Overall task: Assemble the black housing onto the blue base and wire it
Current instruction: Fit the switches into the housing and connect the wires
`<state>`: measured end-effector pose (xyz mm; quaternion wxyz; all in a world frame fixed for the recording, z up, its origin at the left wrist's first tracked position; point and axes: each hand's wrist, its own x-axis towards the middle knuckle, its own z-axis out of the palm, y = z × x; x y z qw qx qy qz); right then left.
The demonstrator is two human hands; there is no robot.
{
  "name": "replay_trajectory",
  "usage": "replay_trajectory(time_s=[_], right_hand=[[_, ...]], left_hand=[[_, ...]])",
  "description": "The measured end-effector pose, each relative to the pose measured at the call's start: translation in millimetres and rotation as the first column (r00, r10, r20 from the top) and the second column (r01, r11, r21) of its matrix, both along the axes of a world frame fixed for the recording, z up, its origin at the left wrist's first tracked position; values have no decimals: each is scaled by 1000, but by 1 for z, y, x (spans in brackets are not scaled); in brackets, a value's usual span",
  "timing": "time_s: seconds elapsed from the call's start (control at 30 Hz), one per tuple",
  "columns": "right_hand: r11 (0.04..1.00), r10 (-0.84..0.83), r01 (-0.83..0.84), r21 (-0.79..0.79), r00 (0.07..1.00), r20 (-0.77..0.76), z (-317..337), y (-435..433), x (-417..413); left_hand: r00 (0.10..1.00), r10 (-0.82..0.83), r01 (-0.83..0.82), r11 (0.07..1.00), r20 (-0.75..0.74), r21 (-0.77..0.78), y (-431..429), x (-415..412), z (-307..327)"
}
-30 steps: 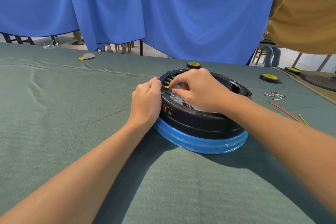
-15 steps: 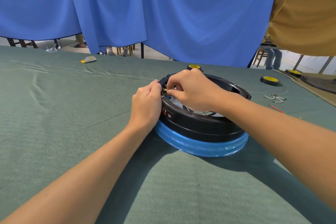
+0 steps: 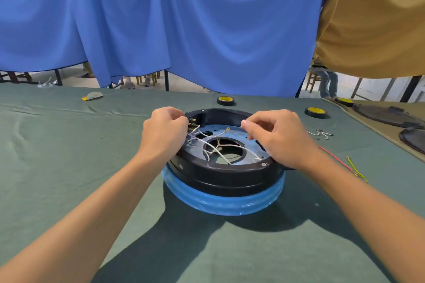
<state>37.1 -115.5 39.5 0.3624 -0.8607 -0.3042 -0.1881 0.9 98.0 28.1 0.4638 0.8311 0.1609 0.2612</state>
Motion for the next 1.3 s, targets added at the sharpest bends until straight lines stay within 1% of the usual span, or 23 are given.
replay_trajectory(time_s=[0.03,0.07,0.1,0.17,0.23,0.33,0.4,0.43,0.47,0.5,0.53,0.57,0.6,0.67,0.8,0.87,1.0,1.1,1.13,1.2,1.23,1.27,1.3], right_hand=[[993,-26,25,117,1000,6,-5,-4,-1],[978,-71,64,199,997,29,-9,-8,-1],[962,-132,113,248,989,61,-13,-13,1],[933,-252,215,290,963,96,-18,-27,11],[913,-329,298,279,941,74,-22,-46,27],[923,-365,365,120,931,-19,-26,-77,51],[925,-376,372,-72,925,-51,-31,-97,64],[902,-396,381,-203,917,-39,-34,-105,71],[855,-421,391,-339,907,-16,-38,-112,76],[792,-450,403,-459,893,7,-42,-119,80],[729,-477,407,-550,879,17,-46,-125,84],[683,-498,396,-614,867,4,-50,-130,87],[662,-510,371,-651,859,-29,-53,-133,89],[668,-511,333,-665,855,-85,-55,-135,90],[721,-505,408,-559,863,-22,-54,-133,85],[751,-518,435,-496,854,-36,-55,-132,83],[760,-555,487,-430,831,-40,-52,-132,80],[764,-569,548,-342,821,44,-51,-134,77],[784,-554,555,-277,828,90,-51,-134,76],[839,-528,541,-61,836,148,-47,-133,71],[845,-534,530,69,835,131,-43,-131,68],[834,-537,516,194,840,75,-39,-130,66],[816,-511,490,305,860,-14,-35,-129,65]], left_hand=[[999,1,4,992,-36,129,-8,-1,6],[999,-5,18,964,-50,266,-18,-2,12],[999,-19,33,921,-38,387,-28,-2,18],[997,-79,67,824,-2,562,-50,-2,27],[987,-159,128,734,-13,667,-74,3,32],[960,-260,250,638,-101,729,-111,17,31],[943,-295,308,611,-152,729,-134,26,28],[935,-312,336,615,-171,714,-143,29,25],[924,-330,365,621,-191,694,-150,33,22],[911,-347,401,615,-223,680,-155,36,18],[893,-358,442,586,-272,679,-158,39,14],[875,-359,478,546,-323,688,-160,41,11],[865,-352,498,514,-358,698,-160,42,9],[864,-346,500,501,-366,706,-158,44,8],[862,-359,503,521,-357,690,-158,40,11],[859,-363,509,522,-362,684,-158,37,13],[856,-375,513,532,-356,673,-157,34,16],[856,-383,513,557,-347,653,-156,33,15],[861,-380,505,566,-337,652,-156,33,15],[877,-378,475,591,-296,652,-155,32,16],[884,-385,460,612,-266,643,-155,31,16],[888,-395,449,637,-234,627,-154,30,17],[891,-405,440,662,-204,607,-153,30,18]])
